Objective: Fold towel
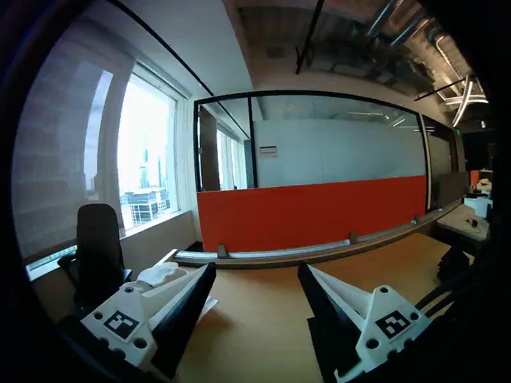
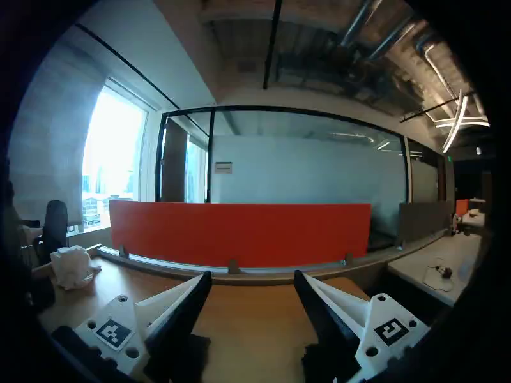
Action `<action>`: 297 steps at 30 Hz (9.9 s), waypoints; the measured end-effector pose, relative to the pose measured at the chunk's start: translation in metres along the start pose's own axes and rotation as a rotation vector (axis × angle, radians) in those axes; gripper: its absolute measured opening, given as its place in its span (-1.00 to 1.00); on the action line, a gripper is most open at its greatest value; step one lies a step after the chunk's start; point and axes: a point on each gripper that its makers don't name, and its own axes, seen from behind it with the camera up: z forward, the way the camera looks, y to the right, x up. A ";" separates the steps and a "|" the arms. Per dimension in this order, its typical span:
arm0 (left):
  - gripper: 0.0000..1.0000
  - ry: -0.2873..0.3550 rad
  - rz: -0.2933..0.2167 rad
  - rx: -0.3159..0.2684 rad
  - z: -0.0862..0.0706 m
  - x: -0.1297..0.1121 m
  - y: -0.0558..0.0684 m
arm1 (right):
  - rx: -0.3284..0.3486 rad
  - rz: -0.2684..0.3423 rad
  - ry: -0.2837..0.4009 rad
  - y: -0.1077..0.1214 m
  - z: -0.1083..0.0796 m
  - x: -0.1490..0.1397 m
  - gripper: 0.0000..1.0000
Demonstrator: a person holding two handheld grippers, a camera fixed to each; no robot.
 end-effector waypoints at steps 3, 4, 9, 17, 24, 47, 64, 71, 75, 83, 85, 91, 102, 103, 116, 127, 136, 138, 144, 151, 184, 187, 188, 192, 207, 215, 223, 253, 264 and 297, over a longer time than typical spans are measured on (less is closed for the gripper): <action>0.91 -0.010 -0.001 -0.013 0.002 0.002 0.002 | 0.003 -0.007 -0.007 -0.002 0.000 0.004 0.99; 0.91 -0.015 0.000 -0.022 0.003 0.002 0.004 | 0.006 -0.012 -0.010 -0.003 0.000 0.005 0.98; 0.90 -0.048 0.001 -0.063 0.005 -0.002 0.009 | 0.035 -0.041 -0.030 -0.010 0.002 0.006 0.99; 0.90 -0.104 -0.021 -0.159 0.004 -0.009 0.020 | 0.131 -0.080 -0.075 -0.030 0.003 0.003 0.99; 0.91 -0.137 0.017 -0.232 0.002 -0.015 0.026 | 0.219 -0.084 -0.120 -0.047 0.003 -0.003 0.99; 0.91 -0.277 0.128 -0.448 -0.018 -0.059 0.069 | 0.453 -0.210 -0.329 -0.088 -0.022 -0.056 1.00; 0.91 -0.328 0.160 -0.507 -0.032 -0.101 0.091 | 0.504 -0.218 -0.403 -0.095 -0.035 -0.102 1.00; 0.91 -0.364 0.172 -0.536 -0.039 -0.128 0.100 | 0.512 -0.225 -0.437 -0.096 -0.042 -0.130 1.00; 0.91 -0.395 0.184 -0.553 -0.044 -0.148 0.105 | 0.519 -0.227 -0.457 -0.099 -0.046 -0.148 1.00; 0.91 -0.448 0.195 -0.573 -0.052 -0.185 0.111 | 0.543 -0.239 -0.506 -0.106 -0.053 -0.185 1.00; 0.91 -0.461 0.196 -0.579 -0.054 -0.194 0.113 | 0.550 -0.244 -0.519 -0.108 -0.055 -0.195 1.00; 0.91 -0.500 0.203 -0.600 -0.056 -0.218 0.120 | 0.564 -0.256 -0.564 -0.114 -0.060 -0.224 1.00; 0.91 -0.564 0.219 -0.641 -0.061 -0.256 0.131 | 0.595 -0.280 -0.634 -0.124 -0.071 -0.269 1.00; 0.91 -0.570 0.222 -0.645 -0.061 -0.260 0.132 | 0.598 -0.282 -0.641 -0.125 -0.072 -0.273 1.00; 0.91 -0.637 0.235 -0.676 -0.064 -0.294 0.141 | 0.625 -0.311 -0.715 -0.126 -0.082 -0.315 1.00; 0.90 -0.694 0.253 -0.701 -0.067 -0.318 0.147 | 0.642 -0.330 -0.773 -0.118 -0.091 -0.338 1.00; 0.90 -0.718 0.271 -0.732 -0.071 -0.328 0.157 | 0.660 -0.349 -0.812 -0.112 -0.099 -0.350 1.00; 0.91 -0.723 0.275 -0.737 -0.071 -0.329 0.159 | 0.661 -0.350 -0.817 -0.111 -0.100 -0.351 1.00; 0.90 -0.736 0.282 -0.746 -0.071 -0.334 0.162 | 0.669 -0.351 -0.824 -0.111 -0.101 -0.354 1.00; 0.90 -0.744 0.292 -0.756 -0.073 -0.337 0.165 | 0.681 -0.357 -0.835 -0.112 -0.103 -0.356 0.99; 0.50 -0.748 0.283 -0.717 -0.074 -0.336 0.168 | 0.737 -0.336 -0.849 -0.119 -0.105 -0.360 0.14; 0.48 -0.750 0.282 -0.714 -0.074 -0.337 0.169 | 0.742 -0.338 -0.848 -0.119 -0.106 -0.360 0.06; 0.45 -0.751 0.281 -0.713 -0.075 -0.337 0.169 | 0.745 -0.339 -0.848 -0.120 -0.106 -0.360 -0.01; 0.27 -0.754 0.282 -0.712 -0.076 -0.336 0.171 | 0.754 -0.342 -0.849 -0.121 -0.107 -0.360 -0.23; -0.74 -0.774 0.269 -0.662 -0.078 -0.334 0.171 | 0.754 -0.300 -0.873 -0.125 -0.113 -0.358 -0.66; -0.76 -0.783 0.262 -0.649 -0.076 -0.334 0.170 | 0.751 -0.287 -0.856 -0.128 -0.113 -0.351 -0.69; -0.76 -0.807 0.239 -0.637 -0.077 -0.329 0.169 | 0.746 -0.285 -0.837 -0.128 -0.112 -0.340 -0.70; -0.77 -0.735 0.185 -0.595 -0.076 -0.236 0.167 | 0.716 -0.255 -0.736 -0.126 -0.102 -0.251 -0.70; -0.77 -0.730 0.161 -0.586 -0.079 -0.214 0.167 | 0.716 -0.252 -0.715 -0.125 -0.105 -0.229 -0.70; -0.77 -0.741 0.139 -0.599 -0.100 -0.183 0.164 | 0.745 -0.266 -0.704 -0.125 -0.123 -0.198 -0.70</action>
